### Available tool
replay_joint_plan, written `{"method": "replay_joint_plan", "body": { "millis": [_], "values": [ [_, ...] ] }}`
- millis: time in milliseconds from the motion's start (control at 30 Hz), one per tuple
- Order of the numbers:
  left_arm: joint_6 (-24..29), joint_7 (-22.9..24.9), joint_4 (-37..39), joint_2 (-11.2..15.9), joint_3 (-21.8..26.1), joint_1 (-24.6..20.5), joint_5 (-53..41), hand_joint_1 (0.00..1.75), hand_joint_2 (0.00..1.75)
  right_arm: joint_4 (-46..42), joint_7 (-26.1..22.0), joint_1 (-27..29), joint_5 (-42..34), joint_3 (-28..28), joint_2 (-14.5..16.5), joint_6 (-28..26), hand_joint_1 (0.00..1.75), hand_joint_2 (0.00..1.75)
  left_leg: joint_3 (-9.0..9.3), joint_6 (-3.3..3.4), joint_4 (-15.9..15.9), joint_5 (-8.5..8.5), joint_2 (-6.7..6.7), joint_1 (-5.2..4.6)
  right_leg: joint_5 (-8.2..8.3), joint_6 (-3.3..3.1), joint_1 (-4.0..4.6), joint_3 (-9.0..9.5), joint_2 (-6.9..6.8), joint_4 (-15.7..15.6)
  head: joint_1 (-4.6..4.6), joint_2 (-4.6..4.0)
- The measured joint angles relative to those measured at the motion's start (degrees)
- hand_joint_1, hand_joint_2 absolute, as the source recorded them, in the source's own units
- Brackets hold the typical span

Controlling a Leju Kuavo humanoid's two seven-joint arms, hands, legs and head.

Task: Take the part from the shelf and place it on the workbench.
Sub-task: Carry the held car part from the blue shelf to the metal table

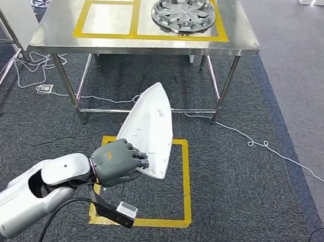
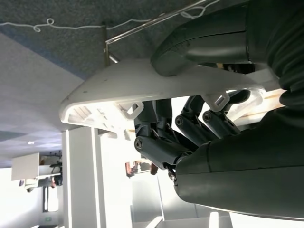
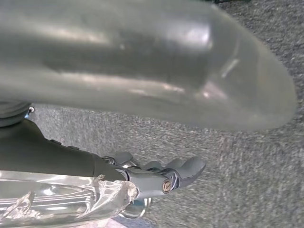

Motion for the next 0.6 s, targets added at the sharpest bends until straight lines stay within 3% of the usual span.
{"method": "replay_joint_plan", "body": {
  "millis": [33, 67, 133, 200, 300, 367, 433, 467, 500, 533, 600],
  "values": [
    [-0.02, 0.15, 0.00, 0.04, -0.01, 0.10, -0.02, 1.75, 1.75, 0.00, 0.05, -0.06, -0.22, -0.01, -0.01, -0.07, 0.00, 0.00, 0.60, 0.07, -1.24, 1.28, 0.03, 0.04, -0.05, 0.05, -0.01, 0.08, -0.35, -0.01, 0.02, 0.00],
    [-0.02, 0.42, 0.00, 0.08, 0.02, 0.14, -0.11, 1.75, 1.75, 0.00, 0.10, -0.15, -0.50, -0.01, -0.01, -0.16, 0.00, 0.00, 2.38, 0.25, -4.67, 3.32, 0.14, 0.02, -0.11, 0.15, -0.01, 0.20, -0.59, -0.01, 0.02, 0.00],
    [0.02, 1.22, -0.01, 0.05, 0.19, 0.10, -0.52, 1.75, 1.75, 0.00, 0.21, -0.36, -1.03, -0.03, 0.01, -0.34, 0.00, 0.00, 7.20, 0.88, -13.40, 7.15, 0.99, -0.19, -0.32, 0.49, 0.10, 0.44, -0.91, 0.04, 0.01, 0.00],
    [0.07, 1.85, -0.02, -0.04, 0.37, 0.13, -0.93, 1.75, 1.75, 0.00, 0.32, -0.42, -1.20, -0.05, 0.02, -0.47, 0.00, 0.00, 10.40, 1.54, -18.94, 8.22, 1.72, -0.36, -0.60, 1.02, 0.42, 0.38, -1.01, 0.31, 0.09, 0.00],
    [0.08, 2.18, -0.02, -0.10, 0.50, 0.41, -1.07, 1.75, 1.75, -0.03, 0.50, -0.40, -1.26, -0.11, -0.05, -0.70, 0.00, 0.00, 11.14, 2.10, -20.41, 8.02, 1.49, -0.11, -1.25, 1.83, 0.58, -0.07, -1.05, 0.99, 0.16, 0.00],
    [0.09, 2.21, -0.02, -0.21, 0.59, 0.43, -1.08, 1.75, 1.75, -0.05, 0.53, -0.41, -1.27, -0.12, -0.09, -0.76, 0.00, 0.00, 11.22, 2.51, -20.51, 8.10, 1.34, 0.13, -4.19, 2.41, 0.50, -2.44, -0.50, 5.94, 0.27, -0.01],
    [0.09, 2.23, -0.02, -0.33, 0.66, 0.52, -1.09, 1.75, 1.75, -0.04, 0.53, -0.33, -1.27, -0.12, -0.09, -0.76, 0.00, 0.00, 11.20, 2.82, -20.51, 8.06, 1.25, 0.15, -8.49, 2.78, 0.47, -7.17, 0.01, 15.61, 0.41, -0.01],
    [0.08, 2.23, -0.01, -0.35, 0.67, 0.63, -1.09, 1.75, 1.75, -0.04, 0.54, -0.27, -1.27, -0.12, -0.09, -0.76, 0.00, 0.00, 11.20, 2.87, -20.50, 8.03, 1.20, 0.14, -9.79, 2.87, 0.47, -9.38, 0.11, 19.75, 0.43, -0.01],
    [0.08, 2.23, -0.01, -0.35, 0.66, 0.74, -1.09, 1.75, 1.75, -0.04, 0.54, -0.22, -1.27, -0.12, -0.09, -0.76, 0.00, 0.00, 11.25, 2.90, -20.50, 8.00, 1.11, 0.13, -9.85, 2.88, 0.48, -10.63, 0.15, 21.71, 0.45, -0.01],
    [0.07, 2.23, -0.01, -0.35, 0.67, 0.83, -1.09, 1.75, 1.75, -0.04, 0.54, -0.20, -1.27, -0.13, -0.09, -0.77, 0.00, 0.00, 11.34, 2.89, -20.49, 7.97, 0.99, 0.13, -8.70, 2.84, 0.47, -10.65, 0.18, 21.08, 0.46, 0.00],
    [0.07, 2.24, -0.02, -0.37, 0.72, 0.86, -1.12, 1.75, 1.75, -0.04, 0.54, -0.22, -1.27, -0.13, -0.10, -0.79, 0.00, 0.00, 11.70, 2.69, -20.49, 7.84, 0.75, 0.19, -4.08, 2.60, 0.46, -7.33, 0.49, 13.48, 0.46, 0.00]
  ]
}}
